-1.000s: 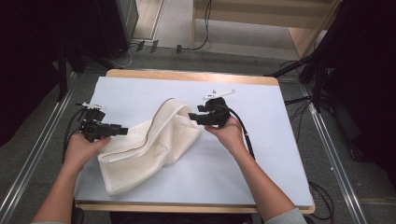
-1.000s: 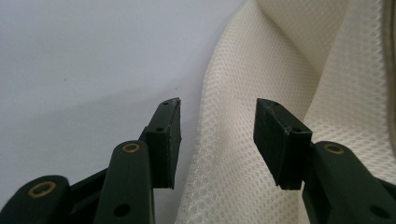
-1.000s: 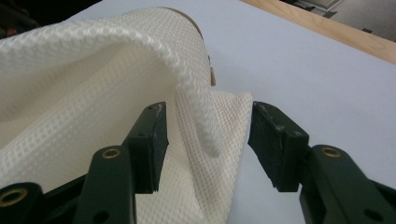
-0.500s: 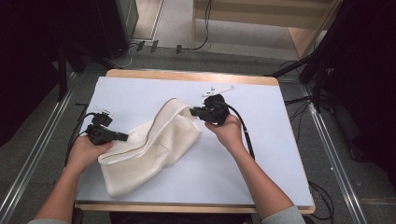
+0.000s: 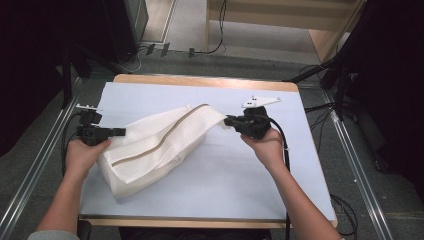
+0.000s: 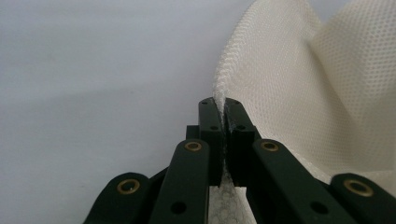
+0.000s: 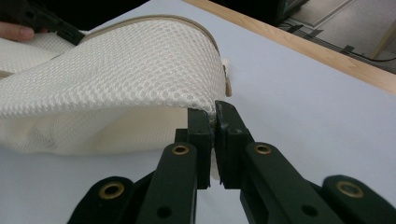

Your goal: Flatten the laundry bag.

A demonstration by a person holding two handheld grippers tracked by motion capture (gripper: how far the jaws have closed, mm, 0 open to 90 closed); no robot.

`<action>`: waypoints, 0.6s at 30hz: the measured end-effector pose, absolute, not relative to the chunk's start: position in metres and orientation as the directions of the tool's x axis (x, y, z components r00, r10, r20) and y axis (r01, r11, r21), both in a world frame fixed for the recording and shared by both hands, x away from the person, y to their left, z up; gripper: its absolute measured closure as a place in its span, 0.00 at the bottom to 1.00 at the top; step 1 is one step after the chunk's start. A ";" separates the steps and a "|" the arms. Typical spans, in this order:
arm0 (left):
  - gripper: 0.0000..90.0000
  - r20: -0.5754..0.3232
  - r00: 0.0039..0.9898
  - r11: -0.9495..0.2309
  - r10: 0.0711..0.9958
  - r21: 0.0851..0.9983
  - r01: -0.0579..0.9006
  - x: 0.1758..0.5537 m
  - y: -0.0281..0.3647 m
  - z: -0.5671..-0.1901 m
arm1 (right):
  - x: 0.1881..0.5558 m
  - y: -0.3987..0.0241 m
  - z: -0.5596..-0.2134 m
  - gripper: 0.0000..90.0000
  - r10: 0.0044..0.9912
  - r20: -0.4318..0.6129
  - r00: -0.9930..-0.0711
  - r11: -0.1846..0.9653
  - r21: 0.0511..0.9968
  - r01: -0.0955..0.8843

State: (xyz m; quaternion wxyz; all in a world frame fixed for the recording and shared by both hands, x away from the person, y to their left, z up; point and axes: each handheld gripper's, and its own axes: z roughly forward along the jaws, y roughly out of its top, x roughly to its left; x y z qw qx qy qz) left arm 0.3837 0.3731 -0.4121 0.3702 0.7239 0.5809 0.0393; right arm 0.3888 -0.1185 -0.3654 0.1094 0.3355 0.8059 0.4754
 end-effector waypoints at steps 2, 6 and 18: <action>0.99 -0.374 0.318 -0.043 0.871 0.588 0.808 0.384 0.376 -0.411 | 0.385 -0.127 -0.366 0.97 0.654 0.137 -0.744 0.322 0.839 0.438; 0.99 -0.379 0.310 -0.027 0.872 0.596 0.802 0.386 0.378 -0.409 | 0.378 -0.145 -0.370 0.97 0.673 0.139 -0.727 0.313 0.836 0.450; 0.99 -0.398 0.276 0.020 0.875 0.600 0.800 0.400 0.381 -0.411 | 0.360 -0.202 -0.404 0.97 0.742 0.152 -0.653 0.305 0.790 0.531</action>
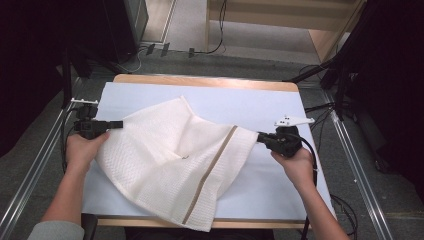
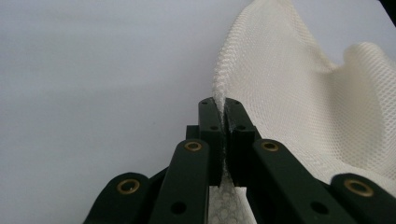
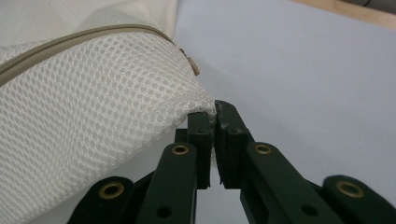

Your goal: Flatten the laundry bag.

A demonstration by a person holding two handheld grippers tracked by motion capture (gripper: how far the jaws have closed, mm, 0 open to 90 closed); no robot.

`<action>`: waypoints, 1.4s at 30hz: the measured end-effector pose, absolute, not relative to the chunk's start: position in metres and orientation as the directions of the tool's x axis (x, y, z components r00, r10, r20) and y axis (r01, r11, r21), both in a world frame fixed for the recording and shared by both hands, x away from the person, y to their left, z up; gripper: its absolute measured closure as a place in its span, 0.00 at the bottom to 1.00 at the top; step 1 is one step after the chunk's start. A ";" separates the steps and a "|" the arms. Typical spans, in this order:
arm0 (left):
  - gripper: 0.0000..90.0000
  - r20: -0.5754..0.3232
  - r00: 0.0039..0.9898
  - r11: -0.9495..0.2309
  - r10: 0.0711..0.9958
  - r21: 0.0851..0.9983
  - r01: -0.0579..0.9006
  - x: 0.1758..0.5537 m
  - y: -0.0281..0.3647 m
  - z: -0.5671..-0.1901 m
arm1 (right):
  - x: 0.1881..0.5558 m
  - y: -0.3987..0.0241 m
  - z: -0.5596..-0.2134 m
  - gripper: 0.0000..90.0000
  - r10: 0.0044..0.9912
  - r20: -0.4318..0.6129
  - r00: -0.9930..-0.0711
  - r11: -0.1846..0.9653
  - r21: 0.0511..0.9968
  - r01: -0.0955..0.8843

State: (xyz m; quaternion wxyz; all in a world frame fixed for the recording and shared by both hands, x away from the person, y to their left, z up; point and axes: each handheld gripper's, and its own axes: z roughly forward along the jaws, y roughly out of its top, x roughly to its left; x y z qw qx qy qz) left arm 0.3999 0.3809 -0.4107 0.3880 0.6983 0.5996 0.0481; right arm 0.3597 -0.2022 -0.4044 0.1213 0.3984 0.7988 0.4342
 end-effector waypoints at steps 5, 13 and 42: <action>0.99 -0.424 0.243 0.078 0.873 0.613 0.787 0.409 0.386 -0.413 | 0.356 -0.219 -0.417 0.97 0.770 0.142 -0.622 0.314 0.764 0.563; 0.98 -0.436 0.258 0.064 0.862 0.599 0.798 0.419 0.383 -0.418 | 0.350 -0.235 -0.435 0.95 0.783 0.158 -0.602 0.323 0.724 0.610; 0.60 -0.308 0.337 -0.028 0.890 0.700 0.713 0.375 0.373 -0.374 | 0.402 -0.186 -0.408 0.75 0.701 0.176 -0.692 0.322 0.787 0.527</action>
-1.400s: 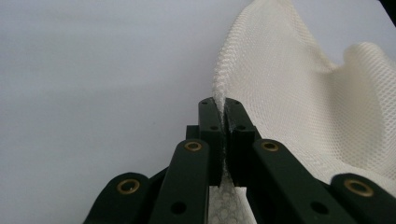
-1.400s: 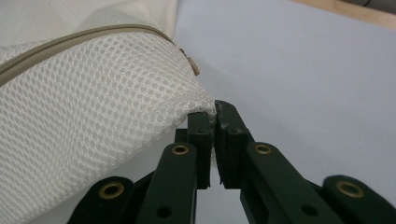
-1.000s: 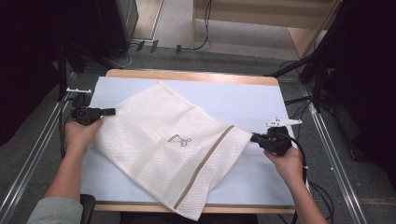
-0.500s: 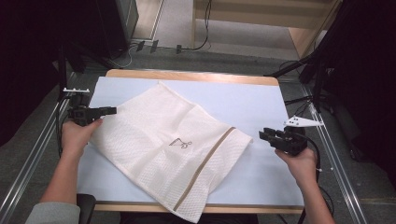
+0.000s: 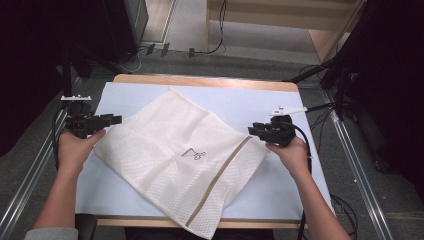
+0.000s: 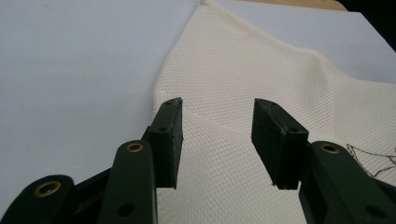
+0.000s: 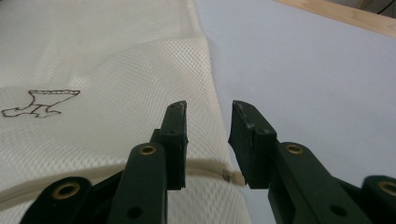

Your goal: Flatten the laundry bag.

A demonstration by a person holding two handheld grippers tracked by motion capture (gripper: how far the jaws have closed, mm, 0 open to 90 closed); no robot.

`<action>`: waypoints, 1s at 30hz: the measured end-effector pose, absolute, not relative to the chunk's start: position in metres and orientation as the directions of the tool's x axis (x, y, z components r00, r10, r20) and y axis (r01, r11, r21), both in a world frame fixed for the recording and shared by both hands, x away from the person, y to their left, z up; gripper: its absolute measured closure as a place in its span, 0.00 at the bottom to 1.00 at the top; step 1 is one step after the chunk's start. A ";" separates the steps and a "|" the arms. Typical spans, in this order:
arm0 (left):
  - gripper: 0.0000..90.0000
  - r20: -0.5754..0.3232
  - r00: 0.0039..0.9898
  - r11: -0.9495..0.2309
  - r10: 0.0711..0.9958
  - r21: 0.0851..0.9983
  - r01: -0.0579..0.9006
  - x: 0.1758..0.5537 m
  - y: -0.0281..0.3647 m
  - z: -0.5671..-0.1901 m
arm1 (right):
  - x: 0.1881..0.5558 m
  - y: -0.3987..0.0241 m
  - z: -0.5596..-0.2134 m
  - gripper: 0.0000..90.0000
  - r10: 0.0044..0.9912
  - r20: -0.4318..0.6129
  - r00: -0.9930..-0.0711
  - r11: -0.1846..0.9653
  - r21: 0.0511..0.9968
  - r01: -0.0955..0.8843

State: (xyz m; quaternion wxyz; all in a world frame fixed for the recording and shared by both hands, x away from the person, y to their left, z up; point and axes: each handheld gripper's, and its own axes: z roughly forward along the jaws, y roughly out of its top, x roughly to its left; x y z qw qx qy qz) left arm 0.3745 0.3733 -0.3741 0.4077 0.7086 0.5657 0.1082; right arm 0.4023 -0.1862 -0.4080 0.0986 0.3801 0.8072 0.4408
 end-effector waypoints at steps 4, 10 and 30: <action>0.59 -0.304 0.339 -0.030 0.891 0.704 0.710 0.363 0.374 -0.369 | 0.422 -0.164 -0.417 0.74 0.681 0.190 -0.707 0.350 0.763 0.543; 0.58 -0.296 0.341 -0.043 0.892 0.696 0.716 0.352 0.369 -0.370 | 0.442 -0.149 -0.422 0.71 0.673 0.209 -0.710 0.353 0.753 0.556; 0.57 -0.274 0.327 -0.052 0.904 0.691 0.721 0.318 0.363 -0.384 | 0.482 -0.112 -0.462 0.66 0.676 0.198 -0.710 0.428 0.680 0.596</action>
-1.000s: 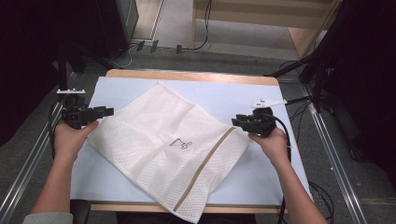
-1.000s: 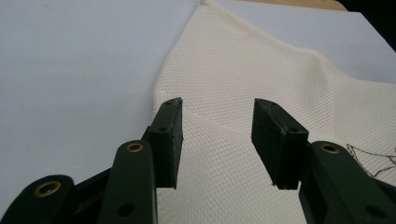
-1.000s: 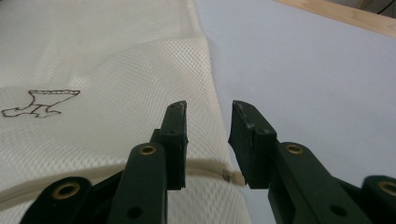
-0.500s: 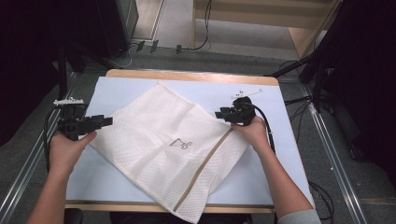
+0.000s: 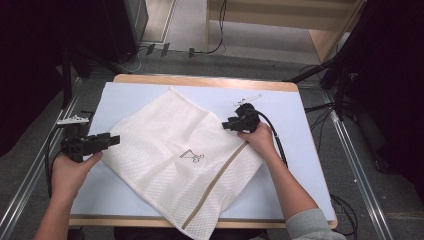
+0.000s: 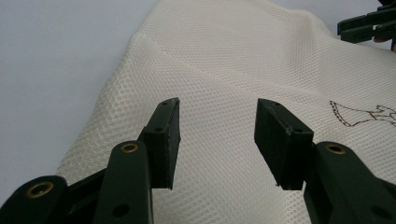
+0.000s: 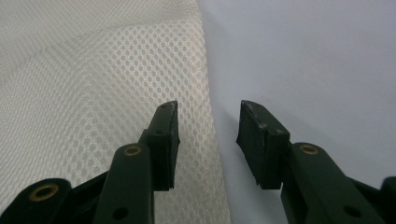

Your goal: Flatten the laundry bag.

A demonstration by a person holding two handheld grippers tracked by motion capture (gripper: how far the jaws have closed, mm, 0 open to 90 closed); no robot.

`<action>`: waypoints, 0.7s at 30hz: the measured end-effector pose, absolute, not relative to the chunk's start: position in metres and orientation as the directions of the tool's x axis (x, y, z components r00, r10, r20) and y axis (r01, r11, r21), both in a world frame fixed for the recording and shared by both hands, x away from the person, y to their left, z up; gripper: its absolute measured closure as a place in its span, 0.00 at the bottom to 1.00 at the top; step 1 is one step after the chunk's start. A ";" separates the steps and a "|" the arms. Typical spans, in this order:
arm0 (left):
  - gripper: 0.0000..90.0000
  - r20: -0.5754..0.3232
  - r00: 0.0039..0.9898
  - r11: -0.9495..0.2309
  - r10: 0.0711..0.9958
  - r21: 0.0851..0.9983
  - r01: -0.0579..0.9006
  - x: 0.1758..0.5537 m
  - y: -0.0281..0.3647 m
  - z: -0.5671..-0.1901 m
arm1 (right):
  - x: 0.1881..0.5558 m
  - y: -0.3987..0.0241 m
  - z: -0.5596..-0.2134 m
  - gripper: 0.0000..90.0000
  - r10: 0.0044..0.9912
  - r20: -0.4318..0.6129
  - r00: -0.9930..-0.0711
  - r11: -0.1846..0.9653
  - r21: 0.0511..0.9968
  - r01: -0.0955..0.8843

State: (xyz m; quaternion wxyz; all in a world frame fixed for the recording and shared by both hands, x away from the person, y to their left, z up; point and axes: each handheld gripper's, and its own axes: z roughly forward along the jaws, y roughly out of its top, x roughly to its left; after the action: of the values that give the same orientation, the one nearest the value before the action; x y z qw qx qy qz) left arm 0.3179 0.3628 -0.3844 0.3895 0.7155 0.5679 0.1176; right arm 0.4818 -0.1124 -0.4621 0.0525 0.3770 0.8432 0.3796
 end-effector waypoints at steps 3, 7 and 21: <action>0.57 -0.276 0.325 -0.051 0.905 0.687 0.725 0.319 0.364 -0.386 | 0.482 -0.111 -0.466 0.67 0.668 0.224 -0.710 0.420 0.673 0.608; 0.57 -0.279 0.320 -0.043 0.905 0.690 0.723 0.319 0.365 -0.386 | 0.478 -0.104 -0.469 0.70 0.660 0.186 -0.728 0.454 0.673 0.584; 0.57 -0.287 0.313 -0.035 0.906 0.684 0.729 0.321 0.370 -0.389 | 0.473 -0.104 -0.467 0.98 0.689 0.148 -0.709 0.457 0.671 0.584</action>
State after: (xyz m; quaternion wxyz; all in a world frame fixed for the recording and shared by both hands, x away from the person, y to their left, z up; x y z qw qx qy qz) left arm 0.3210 0.3696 -0.3889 0.3895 0.7104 0.5751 0.1136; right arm 0.4725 -0.1035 -0.4667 0.0724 0.3744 0.8504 0.3625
